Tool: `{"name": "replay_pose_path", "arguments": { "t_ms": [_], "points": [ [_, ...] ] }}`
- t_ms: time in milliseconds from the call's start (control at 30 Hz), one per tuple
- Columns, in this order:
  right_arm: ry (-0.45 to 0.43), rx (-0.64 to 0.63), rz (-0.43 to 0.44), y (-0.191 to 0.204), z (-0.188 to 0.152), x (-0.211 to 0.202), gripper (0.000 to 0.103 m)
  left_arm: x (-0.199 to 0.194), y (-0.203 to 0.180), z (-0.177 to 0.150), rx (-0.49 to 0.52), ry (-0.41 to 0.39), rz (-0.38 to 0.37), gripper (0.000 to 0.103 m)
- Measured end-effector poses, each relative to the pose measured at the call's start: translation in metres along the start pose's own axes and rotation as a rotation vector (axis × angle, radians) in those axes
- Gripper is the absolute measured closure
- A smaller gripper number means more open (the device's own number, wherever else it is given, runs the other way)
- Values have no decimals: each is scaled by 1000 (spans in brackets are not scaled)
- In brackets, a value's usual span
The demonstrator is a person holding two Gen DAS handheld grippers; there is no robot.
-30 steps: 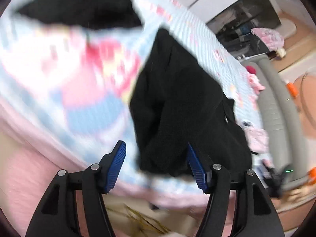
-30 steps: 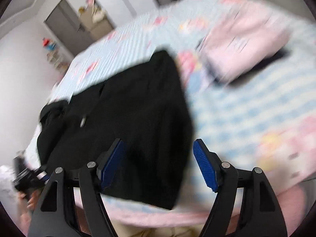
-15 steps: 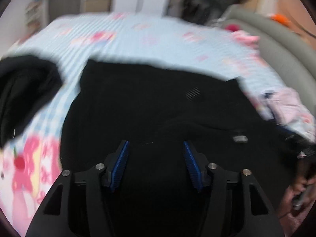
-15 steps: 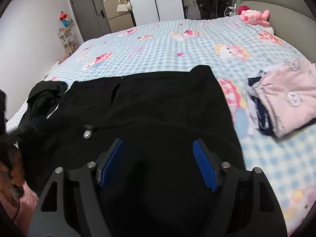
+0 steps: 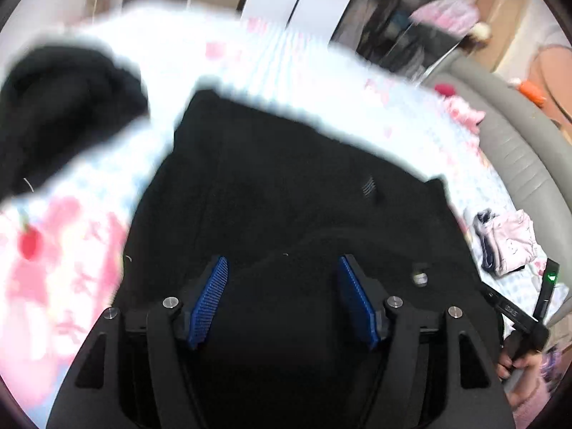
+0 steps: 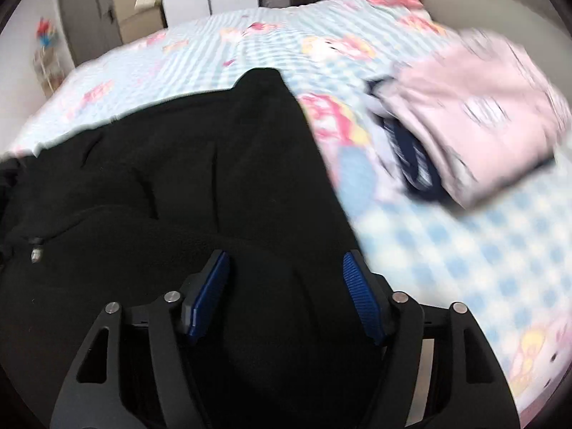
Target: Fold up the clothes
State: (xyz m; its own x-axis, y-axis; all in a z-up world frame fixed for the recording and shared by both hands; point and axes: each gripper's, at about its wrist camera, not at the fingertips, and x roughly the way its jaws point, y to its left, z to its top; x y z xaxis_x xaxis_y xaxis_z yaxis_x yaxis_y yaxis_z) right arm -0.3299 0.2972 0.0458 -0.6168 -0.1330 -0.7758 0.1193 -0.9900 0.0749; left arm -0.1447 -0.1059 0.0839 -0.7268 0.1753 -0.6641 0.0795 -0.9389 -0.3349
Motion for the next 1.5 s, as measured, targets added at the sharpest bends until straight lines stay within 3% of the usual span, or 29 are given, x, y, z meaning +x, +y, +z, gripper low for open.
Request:
{"name": "replay_pose_path", "arguments": {
  "t_ms": [67,133,233,267,300,333,367,433,500,600,667,733,767,800,900,933,1000,1133,1200,1300,1333,1367,1433,1500],
  "points": [
    [-50,15,36,-4,-3,-22,34,-11,-31,-3,71,-30,-86,30],
    [-120,-26,126,16,-4,-48,31,-1,-68,-9,195,23,-119,30],
    [-123,-167,231,67,-6,-58,27,43,-110,-22,384,183,-30,30],
    [-91,-246,240,89,-11,-54,27,63,-113,-26,417,241,26,29],
    [-47,-331,196,106,-20,-41,28,80,-111,-28,432,278,73,29],
    [-1,-418,143,123,-29,-27,29,89,-104,-26,421,292,91,30],
    [20,-458,103,127,-38,-15,28,94,-94,-21,390,299,105,40],
    [57,-377,128,103,-43,-7,28,88,-73,-11,295,298,60,55],
    [75,-310,144,81,-40,-15,28,67,-56,1,208,266,-30,53],
    [72,-302,144,73,-35,-39,28,47,-49,11,227,229,-49,47],
    [51,-264,189,66,-26,-51,27,35,-52,16,261,185,-72,40],
    [1,-231,256,67,-15,-63,26,19,-46,10,279,133,-52,34],
    [-10,-233,257,71,-10,-63,25,18,-41,6,284,119,-30,30],
    [-7,-248,198,75,-10,-55,25,23,-36,1,285,113,-4,30],
    [62,-270,-7,67,-26,-16,29,57,-7,-17,209,194,48,27],
    [88,-203,25,52,-33,-10,23,66,2,-17,154,230,14,27],
    [127,-55,114,24,-43,-5,23,71,9,-10,97,246,-32,27],
    [113,-121,58,36,-36,-16,23,88,-6,-1,155,304,4,24],
    [89,-133,43,39,-23,-21,24,86,-9,3,157,309,5,24],
    [8,-100,113,31,5,-37,24,60,-4,29,132,214,-46,24],
    [-13,-89,147,29,17,-43,20,58,1,42,117,191,-49,24],
    [-15,-86,168,27,28,-43,13,67,11,55,95,199,-31,23],
    [16,-106,195,27,59,-30,13,86,30,81,50,213,5,23],
    [56,-134,141,31,93,-4,15,105,50,106,6,228,41,23]
  ]
}}
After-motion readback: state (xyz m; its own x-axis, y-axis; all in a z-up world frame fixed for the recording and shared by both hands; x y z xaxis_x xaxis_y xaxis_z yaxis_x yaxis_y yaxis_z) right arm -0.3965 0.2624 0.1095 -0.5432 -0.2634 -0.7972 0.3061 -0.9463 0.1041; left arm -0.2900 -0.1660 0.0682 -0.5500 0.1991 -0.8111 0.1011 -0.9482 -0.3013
